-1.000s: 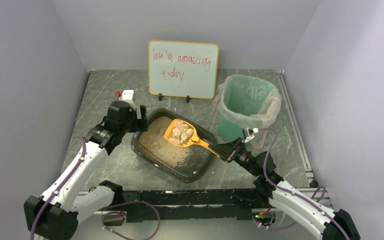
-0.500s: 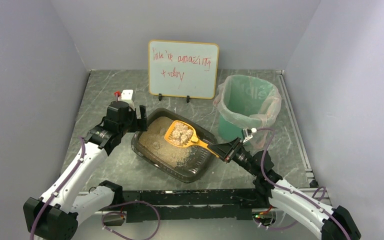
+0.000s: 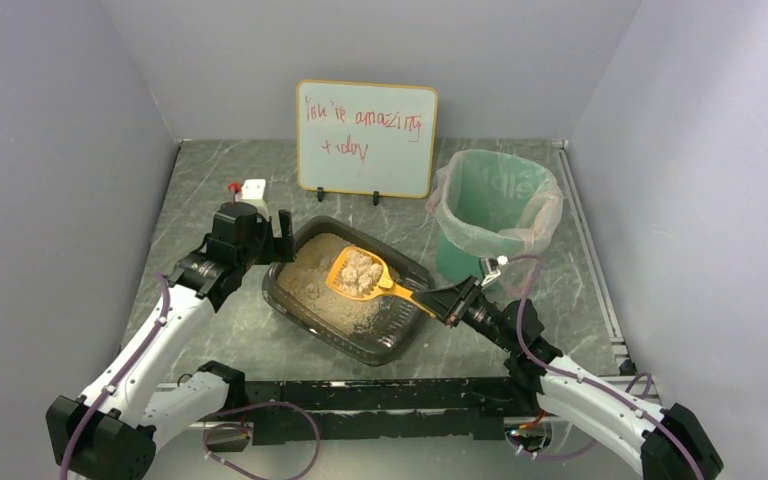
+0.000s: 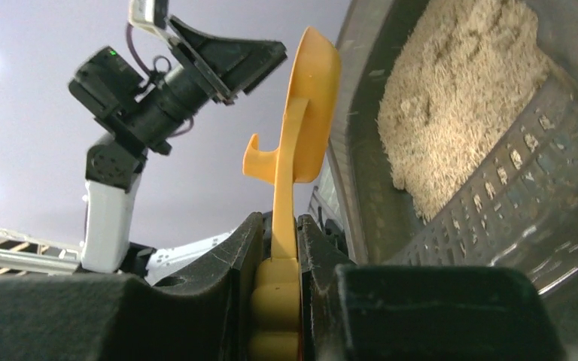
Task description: Clean the litter box
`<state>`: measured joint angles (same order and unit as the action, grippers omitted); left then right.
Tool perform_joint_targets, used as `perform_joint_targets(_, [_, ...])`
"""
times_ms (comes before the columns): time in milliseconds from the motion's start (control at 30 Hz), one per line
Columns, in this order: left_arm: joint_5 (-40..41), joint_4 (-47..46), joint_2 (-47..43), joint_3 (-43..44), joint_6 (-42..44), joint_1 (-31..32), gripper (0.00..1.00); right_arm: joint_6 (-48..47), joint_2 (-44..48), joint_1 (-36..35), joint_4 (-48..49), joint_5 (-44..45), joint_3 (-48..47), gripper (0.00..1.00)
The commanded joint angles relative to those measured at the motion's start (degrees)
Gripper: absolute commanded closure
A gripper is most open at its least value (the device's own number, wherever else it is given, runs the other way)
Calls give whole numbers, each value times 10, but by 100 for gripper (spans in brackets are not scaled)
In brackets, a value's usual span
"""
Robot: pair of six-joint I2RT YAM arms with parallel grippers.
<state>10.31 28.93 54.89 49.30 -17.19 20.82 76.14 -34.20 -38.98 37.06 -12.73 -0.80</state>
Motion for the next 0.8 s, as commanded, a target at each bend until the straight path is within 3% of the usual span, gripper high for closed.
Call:
perform_joint_targets(0, [-7, -17, -8, 5, 8, -2, 6, -12, 38, 20, -11, 14, -4, 100])
perform_joint_targets(67, [-8, -13, -6, 4, 8, -2, 6, -6, 17, 12, 17, -19, -9, 100])
perform_joint_targets(167, [-12, -22, -12, 1, 9, -2, 6, -22, 27, 24, -23, -3, -16, 100])
perform_joint_targets(267, [-9, -14, -7, 4, 8, -3, 6, -12, 9, 18, 21, -28, -16, 100])
perform_joint_targets(333, [-13, -18, -10, 3, 9, -3, 6, -22, 11, 18, -9, -3, -15, 100])
perform_joint_targets(400, [-10, -19, -12, 3, 10, -3, 6, 8, 11, 44, 38, -34, 0, 100])
perform_joint_targets(467, [-9, -14, -13, 3, 8, -3, 6, 25, 1, 11, 77, -33, 6, 100])
perform_joint_targets(567, [-14, -22, -16, 2, 10, -3, 5, -24, 52, 36, -65, 9, -27, 100])
perform_joint_targets(633, [-12, -17, -11, 4, 9, -3, 6, 20, 32, 44, 17, -42, -10, 100])
perform_joint_targets(667, [-12, -14, -9, 4, 9, -3, 6, 27, 25, 14, 26, -40, -8, 100])
perform_joint_targets(733, [-16, -17, -12, 2, 10, -3, 6, 2, 57, -31, -48, 43, -16, 100])
perform_joint_targets(767, [-17, -20, -13, 2, 10, -3, 6, -25, 74, -17, -95, 52, -29, 100])
